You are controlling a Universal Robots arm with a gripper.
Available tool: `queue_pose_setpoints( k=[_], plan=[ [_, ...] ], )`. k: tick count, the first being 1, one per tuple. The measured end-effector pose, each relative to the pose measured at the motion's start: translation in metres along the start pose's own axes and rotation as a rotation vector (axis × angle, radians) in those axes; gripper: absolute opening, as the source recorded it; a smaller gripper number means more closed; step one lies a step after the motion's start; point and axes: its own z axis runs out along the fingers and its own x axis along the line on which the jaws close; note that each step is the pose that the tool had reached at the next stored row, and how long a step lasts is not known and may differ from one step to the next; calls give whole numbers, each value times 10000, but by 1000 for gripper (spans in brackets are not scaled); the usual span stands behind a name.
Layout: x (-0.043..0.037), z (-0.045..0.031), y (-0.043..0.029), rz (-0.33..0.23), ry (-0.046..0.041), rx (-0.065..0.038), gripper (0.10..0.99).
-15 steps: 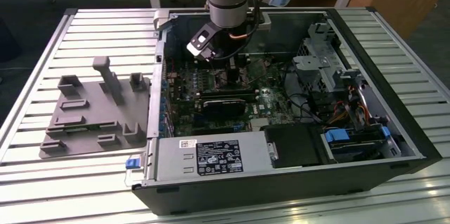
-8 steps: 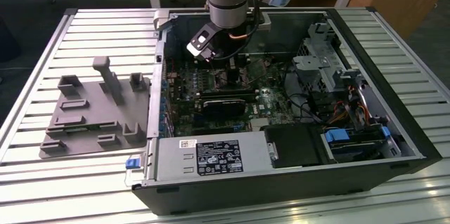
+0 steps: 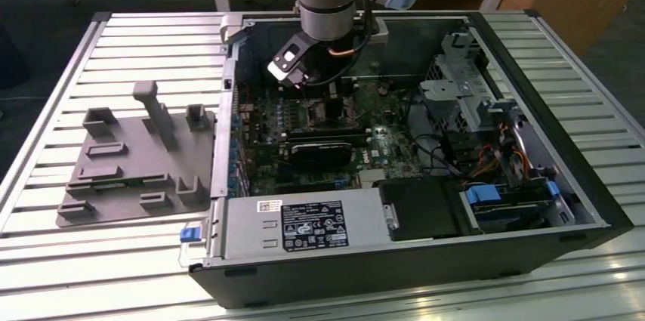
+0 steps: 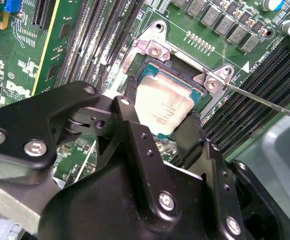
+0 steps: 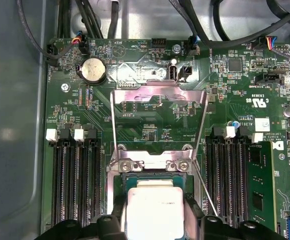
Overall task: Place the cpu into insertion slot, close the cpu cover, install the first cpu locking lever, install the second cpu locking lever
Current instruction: 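Place the cpu into insertion slot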
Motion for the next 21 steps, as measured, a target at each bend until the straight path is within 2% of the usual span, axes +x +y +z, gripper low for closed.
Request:
queue_pose_setpoints(
  k=[1, 2, 8, 16, 21],
  plan=[
    [0, 0, 0, 0, 1, 0, 549],
    [0, 0, 0, 0, 0, 0, 612],
    [0, -3, 0, 0, 1, 0, 612],
    [-4, -120, 11, 0, 1, -11, 612],
    [-4, -131, 12, 1, 3, -15, 612]
  ],
)
